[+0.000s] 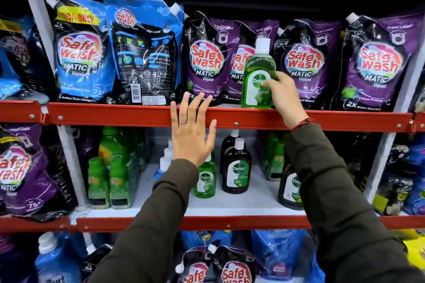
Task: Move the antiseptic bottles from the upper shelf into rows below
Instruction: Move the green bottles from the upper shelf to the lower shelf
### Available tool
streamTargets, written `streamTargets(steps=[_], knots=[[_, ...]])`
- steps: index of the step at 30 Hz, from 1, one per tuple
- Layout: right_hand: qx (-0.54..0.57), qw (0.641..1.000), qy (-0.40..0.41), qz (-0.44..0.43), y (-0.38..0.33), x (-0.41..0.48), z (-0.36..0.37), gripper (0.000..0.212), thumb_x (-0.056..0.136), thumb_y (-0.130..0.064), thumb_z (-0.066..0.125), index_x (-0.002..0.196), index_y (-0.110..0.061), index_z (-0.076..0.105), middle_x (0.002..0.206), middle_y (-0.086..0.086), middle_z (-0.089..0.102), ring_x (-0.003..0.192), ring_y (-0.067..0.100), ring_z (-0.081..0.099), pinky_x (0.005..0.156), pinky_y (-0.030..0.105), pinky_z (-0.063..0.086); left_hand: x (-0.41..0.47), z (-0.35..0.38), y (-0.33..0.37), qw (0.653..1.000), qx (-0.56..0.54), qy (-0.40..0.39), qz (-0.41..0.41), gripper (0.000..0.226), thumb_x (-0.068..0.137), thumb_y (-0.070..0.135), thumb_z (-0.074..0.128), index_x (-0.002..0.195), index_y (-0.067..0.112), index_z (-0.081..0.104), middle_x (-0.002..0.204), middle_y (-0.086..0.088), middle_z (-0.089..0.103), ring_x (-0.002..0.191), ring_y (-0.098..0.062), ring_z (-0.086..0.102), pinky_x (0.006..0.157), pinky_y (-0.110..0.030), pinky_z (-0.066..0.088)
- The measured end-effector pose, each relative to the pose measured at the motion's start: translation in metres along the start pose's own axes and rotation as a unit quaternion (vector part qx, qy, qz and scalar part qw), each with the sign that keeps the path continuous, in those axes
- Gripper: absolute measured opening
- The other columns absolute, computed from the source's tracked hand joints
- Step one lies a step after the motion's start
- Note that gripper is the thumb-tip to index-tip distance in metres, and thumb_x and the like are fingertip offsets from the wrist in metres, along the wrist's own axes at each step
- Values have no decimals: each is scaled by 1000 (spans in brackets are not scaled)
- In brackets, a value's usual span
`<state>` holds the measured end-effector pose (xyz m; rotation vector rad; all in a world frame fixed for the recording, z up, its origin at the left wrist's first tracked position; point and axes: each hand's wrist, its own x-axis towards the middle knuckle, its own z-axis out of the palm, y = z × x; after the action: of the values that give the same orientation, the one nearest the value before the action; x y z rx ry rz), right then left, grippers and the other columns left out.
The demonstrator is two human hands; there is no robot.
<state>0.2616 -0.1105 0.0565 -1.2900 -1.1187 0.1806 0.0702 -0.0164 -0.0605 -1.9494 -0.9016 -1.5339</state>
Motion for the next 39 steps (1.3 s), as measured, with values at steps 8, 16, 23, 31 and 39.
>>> streamTargets(steps=[8, 16, 23, 31, 39], knots=[[70, 997, -18, -12, -12, 0, 2, 34, 97, -6, 55, 131, -3, 57, 126, 15, 69, 105, 20, 70, 72, 16, 58, -1, 0, 1, 1000, -3, -3, -5, 49, 102, 36, 46, 146, 17, 50, 156, -7, 48, 155, -31, 24, 131, -51, -3], [81, 995, -42, -35, -31, -31, -2, 29, 99, -14, 56, 128, -8, 57, 117, 1, 71, 97, 4, 71, 77, 16, 59, -1, -7, 2, 1000, -13, -16, -5, 50, 103, 36, 45, 149, 18, 46, 159, -7, 44, 157, -30, 22, 131, -49, -5], [113, 992, -58, -11, -17, -72, 11, 26, 99, -6, 56, 96, -32, 55, 97, -12, 64, 74, -12, 67, 65, 6, 51, -26, -21, -2, 997, -77, -22, -15, 66, 101, 22, 50, 162, 13, 25, 173, -6, 15, 162, -27, 2, 131, -43, -7], [135, 988, -69, 15, 40, -115, 38, 37, 91, -14, 65, 127, -13, 58, 129, 10, 67, 121, 23, 64, 97, 31, 53, -81, -16, -13, 994, -87, -48, -34, 63, 102, 22, 47, 161, 15, 26, 172, -8, 17, 162, -27, 3, 130, -47, -6], [70, 987, -124, 74, 108, -161, 60, 40, 98, -8, 60, 137, -12, 50, 135, 9, 62, 121, 19, 62, 103, 35, 51, -147, -5, -26, 986, -81, -131, -70, 59, 102, 27, 43, 159, 14, 33, 171, -6, 23, 162, -25, 5, 130, -44, -8]])
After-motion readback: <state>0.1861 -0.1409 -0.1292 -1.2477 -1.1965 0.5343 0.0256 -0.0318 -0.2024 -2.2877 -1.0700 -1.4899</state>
